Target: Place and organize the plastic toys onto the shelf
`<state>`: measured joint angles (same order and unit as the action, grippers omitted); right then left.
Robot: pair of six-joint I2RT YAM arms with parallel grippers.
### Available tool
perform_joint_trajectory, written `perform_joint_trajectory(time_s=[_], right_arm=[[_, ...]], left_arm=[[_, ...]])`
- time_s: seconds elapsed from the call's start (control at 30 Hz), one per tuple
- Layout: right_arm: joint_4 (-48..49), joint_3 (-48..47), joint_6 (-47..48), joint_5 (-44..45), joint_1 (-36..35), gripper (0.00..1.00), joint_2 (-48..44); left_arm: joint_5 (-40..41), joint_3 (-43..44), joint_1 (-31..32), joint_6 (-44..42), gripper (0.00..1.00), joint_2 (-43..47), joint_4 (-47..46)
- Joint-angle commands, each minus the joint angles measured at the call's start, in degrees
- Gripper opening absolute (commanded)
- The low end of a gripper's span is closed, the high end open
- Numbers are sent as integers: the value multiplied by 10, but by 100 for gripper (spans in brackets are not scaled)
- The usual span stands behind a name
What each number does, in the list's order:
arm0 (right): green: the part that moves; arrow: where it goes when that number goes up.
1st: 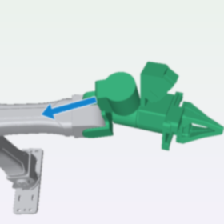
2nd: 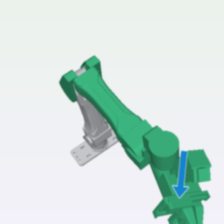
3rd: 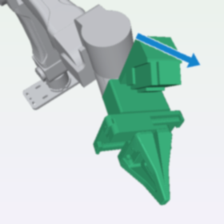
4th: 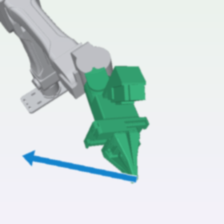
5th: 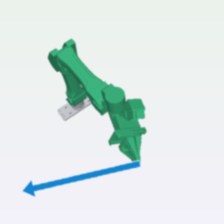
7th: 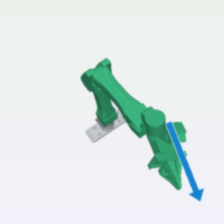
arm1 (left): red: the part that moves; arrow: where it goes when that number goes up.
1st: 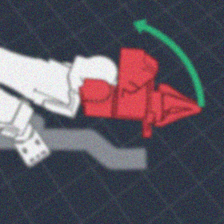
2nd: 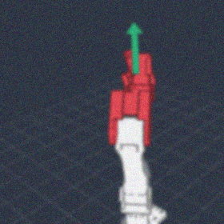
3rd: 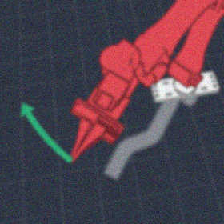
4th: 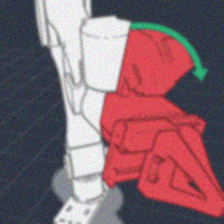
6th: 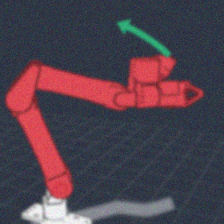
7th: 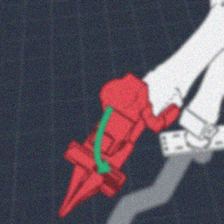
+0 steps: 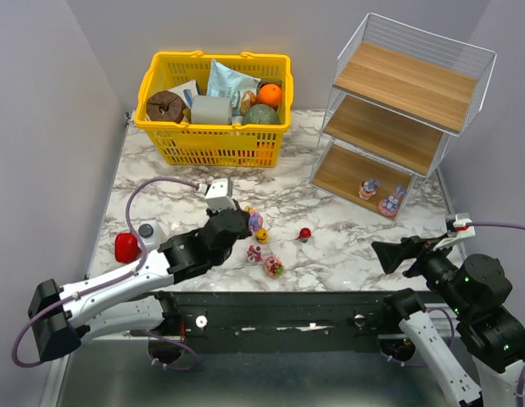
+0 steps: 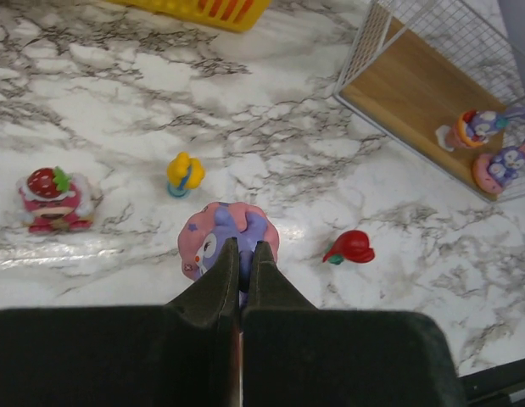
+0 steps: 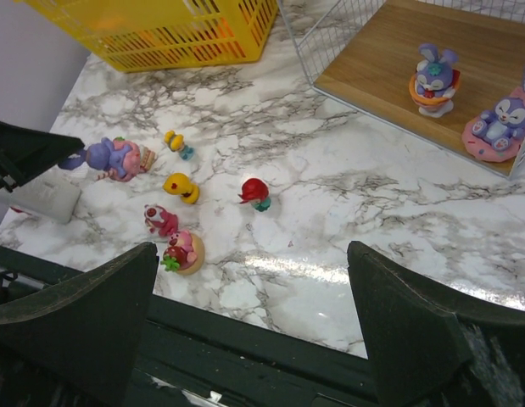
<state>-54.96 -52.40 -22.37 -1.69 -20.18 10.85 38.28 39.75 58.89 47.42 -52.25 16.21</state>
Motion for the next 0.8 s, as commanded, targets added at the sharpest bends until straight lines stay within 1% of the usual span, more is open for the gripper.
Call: perform_joint_trajectory(time_s=[0.0,0.03,0.17,0.2,0.23,0.27,0.3,0.33,0.37,0.4,0.47,0.5,0.6,0.77], right_arm=[[-6,-12,2,14,0,100,-10],[-7,-11,0,28,0,99,-10],[-9,-10,-5,33,-1,99,-10],[-9,-11,-6,34,0,99,-11],[-11,-12,-6,34,0,99,-10],[-11,-13,-7,33,0,99,-10],[-13,-14,-7,33,-1,99,-11],[-15,-15,-7,32,0,99,-12],[-16,-15,-7,33,0,99,-13],[-17,-16,-7,33,0,99,-14],[-20,-17,-8,34,0,99,-15],[-21,-19,-8,35,0,99,-16],[-27,-26,-9,33,0,99,-16],[-37,-37,-7,30,0,99,-15]], left_arm=[[-8,56,5,21,0,-89,-82],[-7,65,5,41,0,-106,-90],[14,114,7,95,0,-194,-143],[17,145,7,108,0,-230,-141],[27,162,7,122,0,-248,-139],[29,182,7,147,0,-267,-127],[29,233,7,168,0,-309,-105],[35,261,6,178,0,-329,-83],[36,289,7,188,0,-351,-42],[36,344,7,229,0,-395,-15],[37,392,7,254,0,-436,38],[36,434,7,283,0,-475,56],[44,481,7,325,0,-537,97],[49,553,5,398,0,-611,115]])
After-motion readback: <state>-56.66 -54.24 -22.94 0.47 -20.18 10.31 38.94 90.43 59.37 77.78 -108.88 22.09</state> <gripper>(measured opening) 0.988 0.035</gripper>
